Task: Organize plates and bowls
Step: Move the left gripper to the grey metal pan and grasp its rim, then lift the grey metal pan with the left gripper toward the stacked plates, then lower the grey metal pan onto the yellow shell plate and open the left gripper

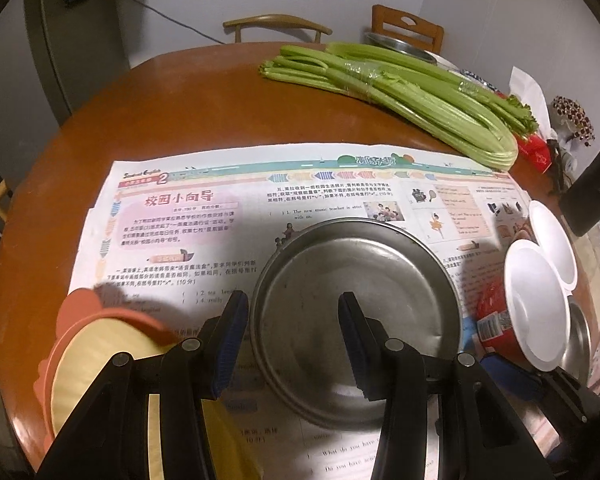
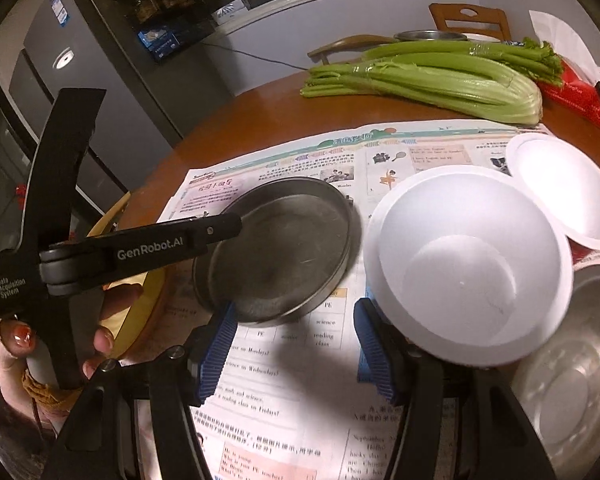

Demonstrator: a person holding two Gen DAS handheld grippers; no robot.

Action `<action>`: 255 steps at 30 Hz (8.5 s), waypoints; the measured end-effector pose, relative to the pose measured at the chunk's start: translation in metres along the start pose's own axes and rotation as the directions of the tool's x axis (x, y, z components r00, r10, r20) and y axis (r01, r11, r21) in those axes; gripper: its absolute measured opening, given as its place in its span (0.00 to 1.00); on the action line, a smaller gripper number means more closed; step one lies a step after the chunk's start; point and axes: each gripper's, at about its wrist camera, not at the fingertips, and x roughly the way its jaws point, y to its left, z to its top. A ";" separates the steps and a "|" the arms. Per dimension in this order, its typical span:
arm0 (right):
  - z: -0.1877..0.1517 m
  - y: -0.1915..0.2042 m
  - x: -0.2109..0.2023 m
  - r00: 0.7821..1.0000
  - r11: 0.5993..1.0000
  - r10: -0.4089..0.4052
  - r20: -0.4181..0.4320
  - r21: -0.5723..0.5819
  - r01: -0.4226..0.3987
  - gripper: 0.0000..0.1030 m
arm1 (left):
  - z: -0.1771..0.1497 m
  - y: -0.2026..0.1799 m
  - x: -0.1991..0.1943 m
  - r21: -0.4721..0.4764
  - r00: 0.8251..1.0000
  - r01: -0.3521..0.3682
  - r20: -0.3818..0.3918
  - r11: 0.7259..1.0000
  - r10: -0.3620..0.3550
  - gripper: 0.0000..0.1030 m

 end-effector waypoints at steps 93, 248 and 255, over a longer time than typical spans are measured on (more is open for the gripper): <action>-0.010 0.102 -0.048 0.991 0.945 0.124 0.045 -0.310 -0.104 0.66 | -0.082 0.040 -0.147 -0.203 0.972 -0.067 0.208 0.977 0.109 0.48; 0.006 0.068 0.049 0.993 0.974 0.093 -0.066 -0.202 -0.104 0.66 | -0.054 0.072 -0.034 -0.216 0.999 0.008 0.033 0.976 -0.001 0.51; 0.007 0.062 0.044 0.996 0.976 0.076 -0.055 -0.202 -0.086 0.66 | -0.055 0.065 -0.035 -0.215 0.999 0.010 0.034 0.976 -0.002 0.51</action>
